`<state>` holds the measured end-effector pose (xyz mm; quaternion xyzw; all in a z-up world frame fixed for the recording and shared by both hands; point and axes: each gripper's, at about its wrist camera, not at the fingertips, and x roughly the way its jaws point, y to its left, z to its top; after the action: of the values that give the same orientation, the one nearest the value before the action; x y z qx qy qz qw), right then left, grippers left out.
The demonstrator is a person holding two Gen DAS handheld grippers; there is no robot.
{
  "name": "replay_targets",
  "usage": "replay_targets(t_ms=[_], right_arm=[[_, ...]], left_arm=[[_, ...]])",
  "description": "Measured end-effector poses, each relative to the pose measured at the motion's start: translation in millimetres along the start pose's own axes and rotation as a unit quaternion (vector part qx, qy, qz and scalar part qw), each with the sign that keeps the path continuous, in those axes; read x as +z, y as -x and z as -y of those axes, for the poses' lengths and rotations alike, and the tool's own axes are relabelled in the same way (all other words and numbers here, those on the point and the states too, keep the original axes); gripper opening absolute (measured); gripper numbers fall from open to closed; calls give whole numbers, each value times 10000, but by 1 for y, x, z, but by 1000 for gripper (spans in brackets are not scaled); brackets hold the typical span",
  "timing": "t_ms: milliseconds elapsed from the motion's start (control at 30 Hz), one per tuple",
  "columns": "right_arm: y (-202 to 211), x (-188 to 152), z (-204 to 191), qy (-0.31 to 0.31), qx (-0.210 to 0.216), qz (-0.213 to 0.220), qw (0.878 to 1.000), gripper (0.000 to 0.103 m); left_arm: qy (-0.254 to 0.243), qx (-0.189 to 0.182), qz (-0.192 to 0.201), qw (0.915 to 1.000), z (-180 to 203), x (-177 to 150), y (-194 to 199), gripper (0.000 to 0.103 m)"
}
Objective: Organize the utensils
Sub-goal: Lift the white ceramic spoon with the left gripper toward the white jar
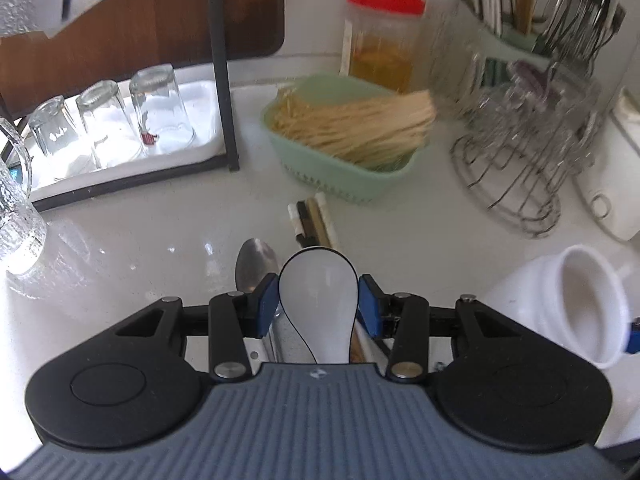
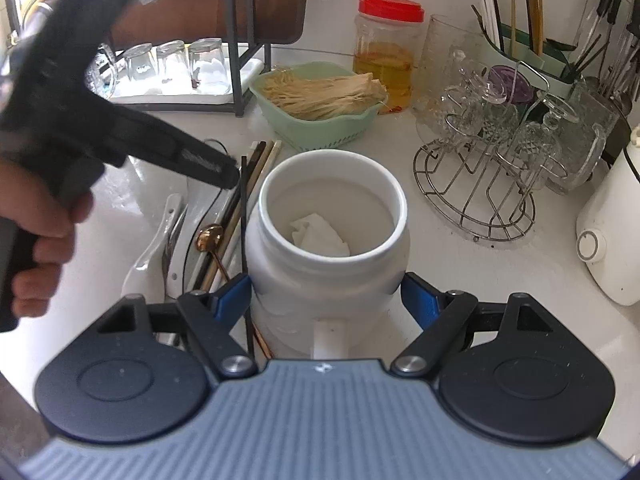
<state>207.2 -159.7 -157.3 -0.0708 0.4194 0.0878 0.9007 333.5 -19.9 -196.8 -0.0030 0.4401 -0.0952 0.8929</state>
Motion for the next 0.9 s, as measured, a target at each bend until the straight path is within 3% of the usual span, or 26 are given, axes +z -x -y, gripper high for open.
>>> replay_targets(t_ms=[367,500,900], right_arm=[[-2,0,-8,-57,-163,16,9998,84],[-1,0,-4,-240,72,91,9996,84],[-4,0,-9,-258,-9,114,9996,83]], left_arm=[[222,-388,163,9989,-14,3,42,49],[163,-434,330,9984,-15,1,53,49],[225,-507,551,9969,-27,2,83,49]])
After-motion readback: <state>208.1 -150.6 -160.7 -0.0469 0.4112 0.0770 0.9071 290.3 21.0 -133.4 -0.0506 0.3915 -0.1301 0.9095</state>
